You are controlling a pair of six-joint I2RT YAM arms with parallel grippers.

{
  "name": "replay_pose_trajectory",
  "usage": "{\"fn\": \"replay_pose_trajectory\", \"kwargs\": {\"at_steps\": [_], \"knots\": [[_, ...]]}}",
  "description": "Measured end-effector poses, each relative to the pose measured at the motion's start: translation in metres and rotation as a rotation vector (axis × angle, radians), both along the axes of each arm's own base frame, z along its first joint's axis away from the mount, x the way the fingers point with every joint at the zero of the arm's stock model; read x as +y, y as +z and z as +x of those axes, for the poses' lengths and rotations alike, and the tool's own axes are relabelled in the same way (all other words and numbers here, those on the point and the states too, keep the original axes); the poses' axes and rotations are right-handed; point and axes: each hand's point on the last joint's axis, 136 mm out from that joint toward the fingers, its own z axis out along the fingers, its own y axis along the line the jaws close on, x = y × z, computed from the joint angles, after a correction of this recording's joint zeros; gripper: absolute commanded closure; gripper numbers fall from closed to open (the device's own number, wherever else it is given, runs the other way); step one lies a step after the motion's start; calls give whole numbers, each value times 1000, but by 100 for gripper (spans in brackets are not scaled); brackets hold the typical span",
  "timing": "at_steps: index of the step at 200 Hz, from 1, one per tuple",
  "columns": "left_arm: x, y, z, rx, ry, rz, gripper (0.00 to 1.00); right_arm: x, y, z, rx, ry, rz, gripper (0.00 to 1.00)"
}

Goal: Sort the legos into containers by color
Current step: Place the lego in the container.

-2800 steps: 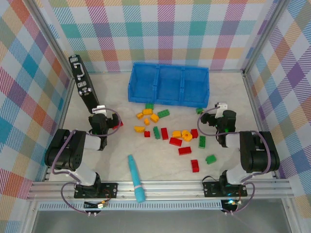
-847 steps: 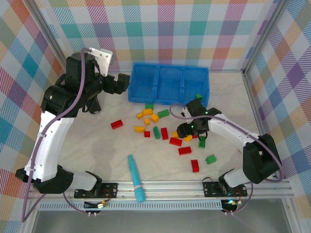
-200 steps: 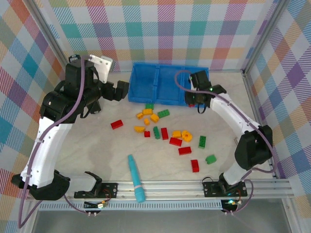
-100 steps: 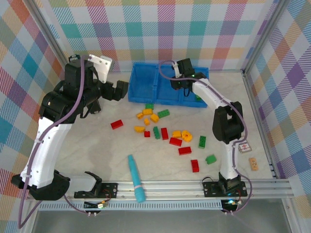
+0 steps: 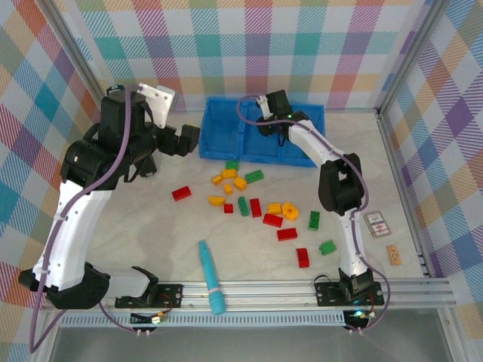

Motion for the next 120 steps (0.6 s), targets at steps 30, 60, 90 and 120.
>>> {"fn": "replay_pose_trajectory", "kwargs": {"at_steps": [30,60,90,120], "knots": [[0,2,0,0,4,-8,0,1,-11,1,15,3,-8,58],[0,1,-1,4,7,-12,0,2,-12,0,17,11,-6,51],[0,1,-1,10,8,-13,0,5,-12,-2,26,30,3,49],[1,0,-1,16,9,-11,0,7,-6,-15,53,67,19,41]]}}
